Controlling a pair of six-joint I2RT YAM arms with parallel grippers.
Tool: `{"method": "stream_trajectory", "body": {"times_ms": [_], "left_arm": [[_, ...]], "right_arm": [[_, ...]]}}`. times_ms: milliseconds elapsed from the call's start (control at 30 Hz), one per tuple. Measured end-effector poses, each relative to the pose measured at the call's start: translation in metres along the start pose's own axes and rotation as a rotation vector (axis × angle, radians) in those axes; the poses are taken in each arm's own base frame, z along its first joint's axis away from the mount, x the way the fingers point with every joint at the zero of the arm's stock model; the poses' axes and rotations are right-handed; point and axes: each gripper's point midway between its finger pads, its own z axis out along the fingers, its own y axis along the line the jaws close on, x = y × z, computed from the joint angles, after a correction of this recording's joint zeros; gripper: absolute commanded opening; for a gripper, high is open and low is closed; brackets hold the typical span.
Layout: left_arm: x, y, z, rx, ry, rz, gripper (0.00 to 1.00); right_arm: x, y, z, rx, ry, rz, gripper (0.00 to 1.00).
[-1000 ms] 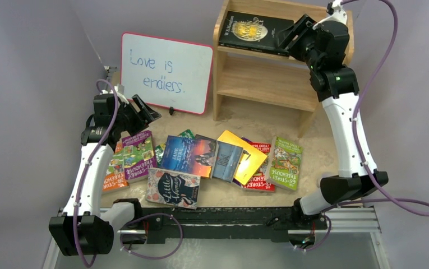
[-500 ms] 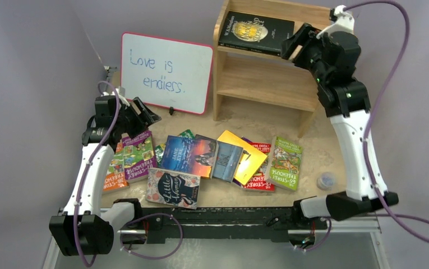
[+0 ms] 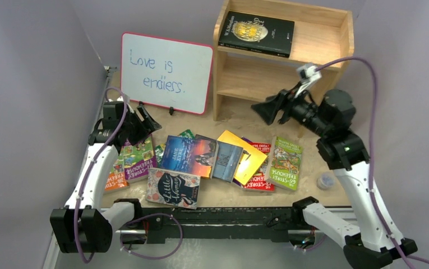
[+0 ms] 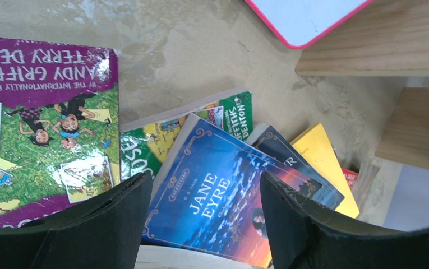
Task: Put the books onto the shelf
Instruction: Adjust the book at the center of the board.
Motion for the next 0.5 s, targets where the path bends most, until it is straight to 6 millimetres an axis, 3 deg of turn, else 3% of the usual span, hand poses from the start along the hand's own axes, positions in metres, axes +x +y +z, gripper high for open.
{"method": "stream_trajectory", "body": {"times_ms": [167,300,400,500], "left_arm": [[-0.002,0.012,0.016,-0.048,-0.011,-0.031,0.68],[0.000,0.026,0.030,-0.103,-0.013,-0.065,0.68],[0.004,0.034,0.038,-0.129,-0.014,-0.093,0.68],[0.008,0.038,0.044,-0.134,-0.009,-0.111,0.68]], "right_arm": [[0.084,0.023,0.013,-0.145,0.185,0.084,0.74],[0.135,0.041,0.019,-0.210,0.288,0.120,0.76],[0.169,0.050,0.028,-0.206,0.352,0.129,0.75],[0.213,0.043,0.046,-0.102,0.447,0.146,0.75]]}}
